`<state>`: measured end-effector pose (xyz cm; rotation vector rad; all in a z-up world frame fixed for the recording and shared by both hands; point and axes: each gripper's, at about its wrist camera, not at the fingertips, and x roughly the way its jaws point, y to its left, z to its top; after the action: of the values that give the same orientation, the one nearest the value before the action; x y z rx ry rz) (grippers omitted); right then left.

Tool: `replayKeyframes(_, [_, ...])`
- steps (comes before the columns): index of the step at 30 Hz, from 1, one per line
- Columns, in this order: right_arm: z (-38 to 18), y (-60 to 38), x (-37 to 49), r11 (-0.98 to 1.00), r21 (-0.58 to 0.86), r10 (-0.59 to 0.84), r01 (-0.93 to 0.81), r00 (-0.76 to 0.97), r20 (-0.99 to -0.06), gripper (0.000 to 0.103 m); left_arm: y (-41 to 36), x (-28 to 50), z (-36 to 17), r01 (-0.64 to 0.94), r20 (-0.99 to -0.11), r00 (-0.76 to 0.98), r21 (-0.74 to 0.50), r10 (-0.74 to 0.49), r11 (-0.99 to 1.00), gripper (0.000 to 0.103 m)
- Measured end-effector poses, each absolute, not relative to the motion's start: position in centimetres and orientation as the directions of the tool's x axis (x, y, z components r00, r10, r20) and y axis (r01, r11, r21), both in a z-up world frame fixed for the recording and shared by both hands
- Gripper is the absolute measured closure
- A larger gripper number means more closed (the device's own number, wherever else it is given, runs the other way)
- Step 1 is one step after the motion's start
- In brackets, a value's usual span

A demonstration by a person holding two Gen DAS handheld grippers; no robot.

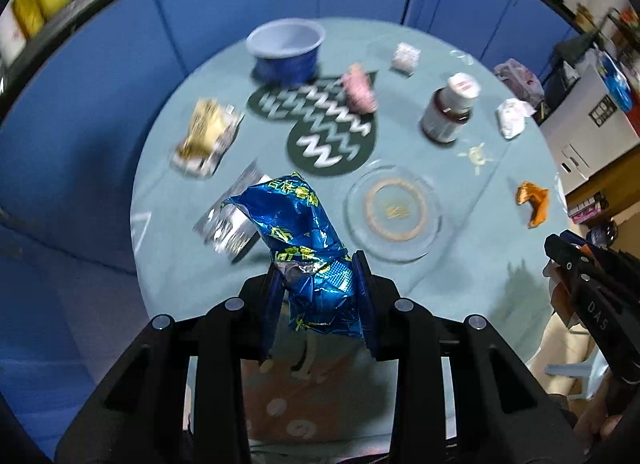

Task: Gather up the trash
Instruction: 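Carry both wrappers to the black bin while the right tool opens, dropping its wrapper inside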

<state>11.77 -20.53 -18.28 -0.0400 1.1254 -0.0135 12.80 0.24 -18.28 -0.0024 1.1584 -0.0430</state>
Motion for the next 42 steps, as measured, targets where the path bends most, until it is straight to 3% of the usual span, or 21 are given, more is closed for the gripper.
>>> replayKeyframes(16, [-15.2,-28.0,9.9,0.989,-0.037,-0.103,0.14,0.502,-0.859,0.085,-10.3,12.9,-14.4,0.236,-0.857,0.509,0.053,-0.077,0.97,0.068])
replayKeyframes(42, [-14.7,-37.6,10.1,0.948,-0.021,-0.187,0.319,0.502,-0.844,0.084,-22.6,14.3,-12.3,0.436,-0.833,0.527,0.096,-0.168,0.895,0.068])
